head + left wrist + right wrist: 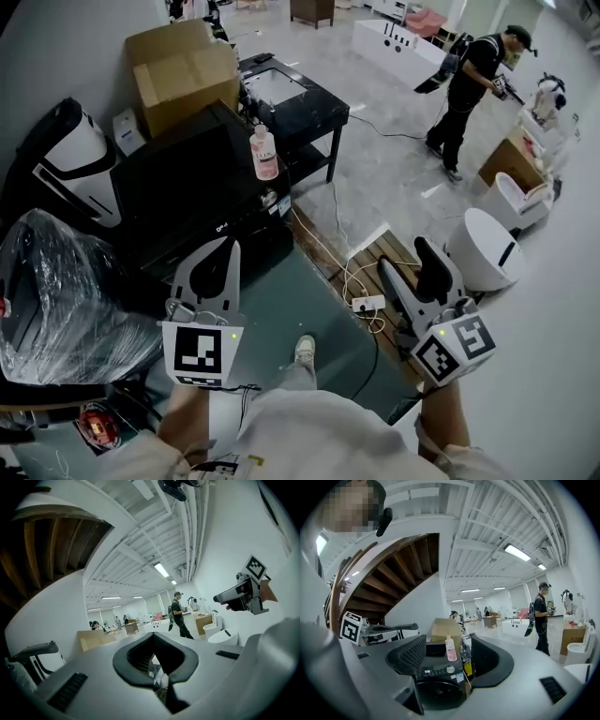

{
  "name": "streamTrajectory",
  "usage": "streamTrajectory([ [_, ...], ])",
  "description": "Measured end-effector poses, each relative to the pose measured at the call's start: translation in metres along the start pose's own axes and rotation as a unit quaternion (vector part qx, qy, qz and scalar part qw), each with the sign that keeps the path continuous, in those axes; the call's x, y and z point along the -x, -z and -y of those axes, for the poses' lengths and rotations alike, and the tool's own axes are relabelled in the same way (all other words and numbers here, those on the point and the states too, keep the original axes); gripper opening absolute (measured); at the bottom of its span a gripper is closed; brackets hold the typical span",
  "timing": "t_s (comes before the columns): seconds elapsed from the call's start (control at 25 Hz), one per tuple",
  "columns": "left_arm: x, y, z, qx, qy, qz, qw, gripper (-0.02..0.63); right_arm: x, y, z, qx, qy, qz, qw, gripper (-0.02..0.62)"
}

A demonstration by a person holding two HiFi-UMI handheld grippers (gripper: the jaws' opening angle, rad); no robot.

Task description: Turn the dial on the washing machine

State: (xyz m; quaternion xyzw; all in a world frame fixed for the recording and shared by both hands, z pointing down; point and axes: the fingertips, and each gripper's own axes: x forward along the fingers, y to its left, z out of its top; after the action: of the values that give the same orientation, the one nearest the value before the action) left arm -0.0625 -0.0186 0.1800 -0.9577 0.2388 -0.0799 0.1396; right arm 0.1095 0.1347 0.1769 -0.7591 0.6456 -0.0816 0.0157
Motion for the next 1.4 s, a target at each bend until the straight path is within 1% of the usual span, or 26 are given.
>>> streamTrajectory([
  [0.12,-0.021,0.009,-0.016,-0.009,-0.008,-0.011,0.9999,0.018,-0.031,-0.005,0.007,0.004,-0.014,-0.005,1.000,0.307],
  [0.24,-0.036,0.016,-0.026,-0.027,-0.014,-0.022,0.9993,0.018,-0.057,-0.013,0.013,0.004,-0.037,0.006,0.999,0.307],
  [0.48,-0.050,0.020,-0.047,-0.020,-0.039,-0.033,0.9985,0.018,-0.102,-0.021,0.017,0.021,-0.074,-0.005,0.997,0.307],
  [0.6,-0.057,0.021,-0.053,-0.018,-0.052,-0.037,0.9978,0.018,-0.120,-0.020,0.019,0.021,-0.102,-0.008,0.995,0.305],
  [0.76,-0.065,0.024,-0.062,-0.016,-0.085,-0.053,0.9948,0.018,-0.148,-0.016,0.026,0.018,-0.138,-0.020,0.990,0.305],
  [0.92,-0.074,0.023,-0.068,-0.016,-0.129,-0.079,0.9884,0.018,-0.174,-0.015,0.040,0.007,-0.166,-0.029,0.986,0.305],
  [1.0,-0.077,0.021,-0.068,-0.013,-0.148,-0.088,0.9851,0.018,-0.187,-0.016,0.045,-0.012,-0.191,-0.028,0.981,0.305],
  [1.12,-0.079,0.018,-0.064,-0.010,-0.171,-0.090,0.9812,0.018,-0.206,-0.020,0.050,-0.042,-0.232,-0.021,0.972,0.305],
  [1.2,-0.080,0.019,-0.062,-0.001,-0.187,-0.096,0.9776,0.018,-0.219,-0.021,0.053,-0.040,-0.252,-0.023,0.967,0.305],
  [1.28,-0.080,0.021,-0.060,0.016,-0.207,-0.105,0.9726,0.018,-0.230,-0.021,0.056,-0.031,-0.272,-0.032,0.961,0.305],
  [1.4,-0.080,0.020,-0.057,0.036,-0.245,-0.116,0.9619,0.018,-0.241,-0.021,0.057,-0.020,-0.305,-0.045,0.951,0.305],
])
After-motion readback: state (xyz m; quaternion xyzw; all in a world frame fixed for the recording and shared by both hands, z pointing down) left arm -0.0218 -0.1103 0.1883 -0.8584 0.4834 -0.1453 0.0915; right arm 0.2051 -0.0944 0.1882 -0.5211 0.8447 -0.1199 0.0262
